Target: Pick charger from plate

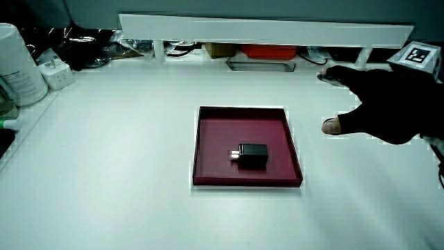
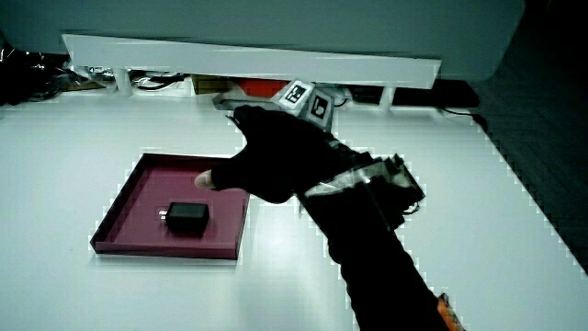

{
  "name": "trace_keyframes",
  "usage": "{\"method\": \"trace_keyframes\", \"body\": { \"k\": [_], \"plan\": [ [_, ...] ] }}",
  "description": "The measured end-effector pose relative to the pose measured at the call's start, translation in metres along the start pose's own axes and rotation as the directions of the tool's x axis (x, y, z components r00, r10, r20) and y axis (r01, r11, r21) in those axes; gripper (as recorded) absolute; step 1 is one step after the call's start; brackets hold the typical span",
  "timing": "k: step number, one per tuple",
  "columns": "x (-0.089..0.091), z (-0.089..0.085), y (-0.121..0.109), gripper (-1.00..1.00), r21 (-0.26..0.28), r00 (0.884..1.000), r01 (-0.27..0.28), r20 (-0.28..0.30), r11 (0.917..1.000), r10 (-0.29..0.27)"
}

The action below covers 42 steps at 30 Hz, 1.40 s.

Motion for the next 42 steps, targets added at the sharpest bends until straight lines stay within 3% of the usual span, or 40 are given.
{"method": "trace_keyframes", "body": {
  "k": [1, 3, 4, 5, 6, 10, 12, 15, 17, 18, 19, 20, 24, 35, 40, 42],
  "plan": [
    [0.001, -0.001, 0.003, 0.0, -0.002, 1.0, -0.01, -0.003, 0.9999, 0.01],
    [-0.001, -0.004, 0.006, 0.0, -0.018, 1.0, 0.025, -0.012, 0.9995, -0.026],
    [0.002, -0.007, 0.011, 0.0, -0.012, 1.0, -0.004, -0.03, 0.9999, 0.003],
    [0.001, -0.009, 0.013, 0.0, -0.023, 0.999, 0.039, -0.019, 0.999, -0.04],
    [0.003, -0.012, 0.018, 0.0, -0.027, 0.999, 0.027, -0.019, 0.9993, -0.028],
    [0.008, -0.02, 0.034, 0.0, -0.042, 0.997, 0.07, 0.02, 0.9966, -0.07],
    [0.012, -0.025, 0.044, 0.0, -0.042, 0.999, 0.05, 0.023, 0.9979, -0.049],
    [0.015, -0.033, 0.057, 0.0, -0.058, 0.997, 0.051, 0.058, 0.997, -0.047],
    [0.016, -0.038, 0.065, 0.0, -0.071, 0.997, 0.058, 0.051, 0.9958, -0.054],
    [0.013, -0.039, 0.068, 0.0, 0.008, 0.987, 0.019, 0.162, 0.9998, -0.021],
    [0.019, -0.045, 0.075, 0.0, -0.079, 0.996, 0.048, 0.077, 0.9957, -0.042],
    [0.015, -0.045, 0.076, 0.0, -0.012, 0.987, 0.034, 0.158, 0.9993, -0.032],
    [0.021, -0.057, 0.094, 0.0, -0.054, 0.984, 0.069, 0.166, 0.9962, -0.059],
    [0.031, -0.089, 0.128, 0.0, -0.089, 0.97, 0.143, 0.212, 0.9858, -0.121],
    [0.039, -0.107, 0.14, 0.0, -0.121, 0.967, 0.164, 0.217, 0.979, -0.135],
    [0.042, -0.112, 0.144, 0.0, -0.117, 0.967, 0.162, 0.217, 0.9798, -0.134]
  ]
}}
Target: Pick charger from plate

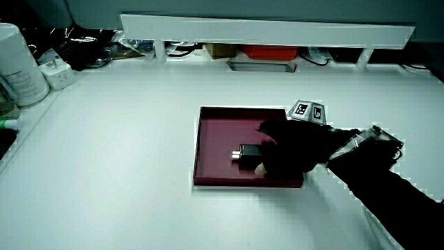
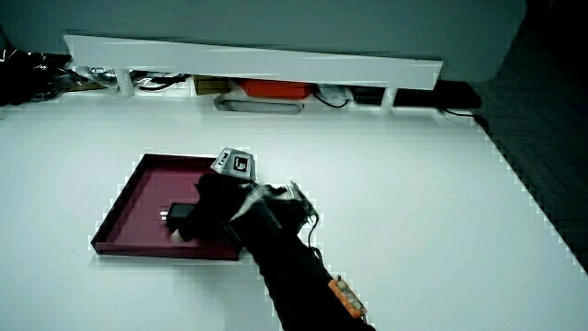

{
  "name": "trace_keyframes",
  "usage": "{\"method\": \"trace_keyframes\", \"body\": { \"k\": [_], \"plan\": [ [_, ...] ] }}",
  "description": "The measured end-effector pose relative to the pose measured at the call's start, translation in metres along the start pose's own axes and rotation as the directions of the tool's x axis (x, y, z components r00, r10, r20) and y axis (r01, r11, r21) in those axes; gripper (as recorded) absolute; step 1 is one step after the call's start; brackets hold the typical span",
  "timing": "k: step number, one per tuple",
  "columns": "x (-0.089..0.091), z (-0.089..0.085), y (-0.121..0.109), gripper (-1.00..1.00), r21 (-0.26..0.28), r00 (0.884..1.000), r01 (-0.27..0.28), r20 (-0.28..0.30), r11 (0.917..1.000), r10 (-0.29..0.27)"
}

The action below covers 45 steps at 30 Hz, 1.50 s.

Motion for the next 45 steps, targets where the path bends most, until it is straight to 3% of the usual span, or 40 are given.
{"method": "trace_keyframes", "body": {
  "k": [7, 9, 10, 12, 13, 15, 21, 25, 31, 33, 40, 45],
  "plan": [
    [0.004, -0.011, 0.011, 0.0, -0.006, 1.0, 0.016, 0.0, 0.9999, -0.016],
    [-0.001, -0.011, 0.009, 0.0, 0.004, 1.0, -0.002, -0.002, 1.0, 0.002],
    [0.002, -0.013, 0.012, 0.0, 0.004, 1.0, 0.017, 0.003, 0.9998, -0.017],
    [-0.002, -0.012, 0.009, 0.0, 0.009, 1.0, -0.005, -0.007, 0.9999, 0.005],
    [0.002, -0.015, 0.013, 0.0, 0.013, 1.0, 0.018, 0.007, 0.9998, -0.018],
    [0.001, -0.015, 0.012, 0.0, 0.015, 1.0, -0.003, -0.009, 0.9999, 0.004],
    [0.0, -0.015, 0.01, 0.24, 0.105, 1.0, -0.022, 0.0, 0.9942, 0.022],
    [-0.001, -0.015, 0.008, 0.4, 0.165, 0.999, -0.031, 0.0, 0.9857, 0.032],
    [-0.003, -0.014, 0.005, 0.64, 0.218, 0.999, -0.039, 0.023, 0.9752, 0.035],
    [-0.004, -0.013, 0.003, 0.72, 0.219, 0.999, -0.049, 0.007, 0.9744, 0.049],
    [-0.007, -0.013, 0.001, 1.0, 0.236, 0.998, -0.067, 0.035, 0.9695, 0.06],
    [-0.01, -0.013, 0.0, 1.0, 0.247, 0.996, -0.082, 0.063, 0.9655, 0.068]
  ]
}}
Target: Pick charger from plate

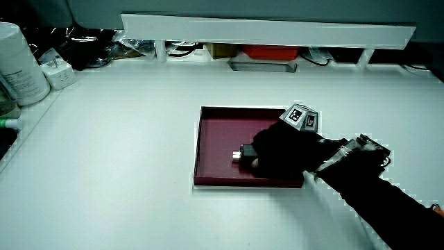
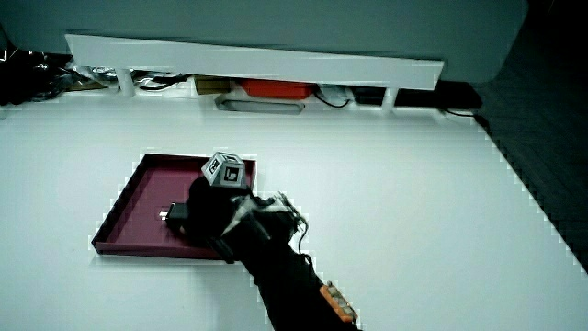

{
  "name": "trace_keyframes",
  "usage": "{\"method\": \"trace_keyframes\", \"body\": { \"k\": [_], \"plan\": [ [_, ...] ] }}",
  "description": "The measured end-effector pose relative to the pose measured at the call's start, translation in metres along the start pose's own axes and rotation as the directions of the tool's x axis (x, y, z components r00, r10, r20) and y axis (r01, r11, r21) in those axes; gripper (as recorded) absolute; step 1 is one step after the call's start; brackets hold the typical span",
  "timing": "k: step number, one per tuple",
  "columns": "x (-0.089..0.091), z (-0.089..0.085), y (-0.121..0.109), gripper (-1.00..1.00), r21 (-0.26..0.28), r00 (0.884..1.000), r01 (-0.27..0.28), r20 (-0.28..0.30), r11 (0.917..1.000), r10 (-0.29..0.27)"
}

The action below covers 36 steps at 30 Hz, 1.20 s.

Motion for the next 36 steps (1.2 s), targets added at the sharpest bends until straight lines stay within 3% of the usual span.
{"method": "trace_keyframes", "body": {
  "k": [4, 9, 16, 22, 23, 27, 28, 31, 32, 33, 34, 35, 36],
  "plan": [
    [-0.003, 0.006, -0.004, 1.0, 0.01, 0.999, -0.032, -0.028, 0.9995, 0.032],
    [-0.009, 0.019, -0.012, 1.0, 0.007, 0.998, -0.057, -0.023, 0.9983, 0.057],
    [-0.02, 0.051, -0.034, 1.0, 0.044, 0.996, -0.087, -0.034, 0.9952, 0.088],
    [-0.018, 0.075, -0.051, 1.0, 0.06, 0.992, -0.112, -0.058, 0.9919, 0.116],
    [-0.014, 0.076, -0.051, 1.0, 0.043, 0.978, -0.177, -0.101, 0.9833, 0.18],
    [-0.008, 0.087, -0.065, 1.0, 0.069, 0.97, -0.198, -0.127, 0.9778, 0.205],
    [-0.007, 0.09, -0.07, 1.0, 0.061, 0.972, -0.175, -0.151, 0.9826, 0.183],
    [-0.001, 0.097, -0.077, 1.0, 0.102, 0.968, -0.215, -0.109, 0.9711, 0.226],
    [0.005, 0.096, -0.078, 1.0, 0.108, 0.944, -0.228, -0.221, 0.9678, 0.247],
    [0.008, 0.099, -0.08, 1.0, 0.152, 0.926, -0.287, -0.208, 0.9458, 0.314],
    [0.01, 0.103, -0.085, 1.0, 0.127, 0.944, -0.229, -0.212, 0.965, 0.252],
    [0.011, 0.105, -0.089, 1.0, 0.109, 0.952, -0.179, -0.232, 0.9778, 0.2],
    [0.014, 0.107, -0.092, 1.0, 0.118, 0.948, -0.191, -0.237, 0.9745, 0.214]
  ]
}}
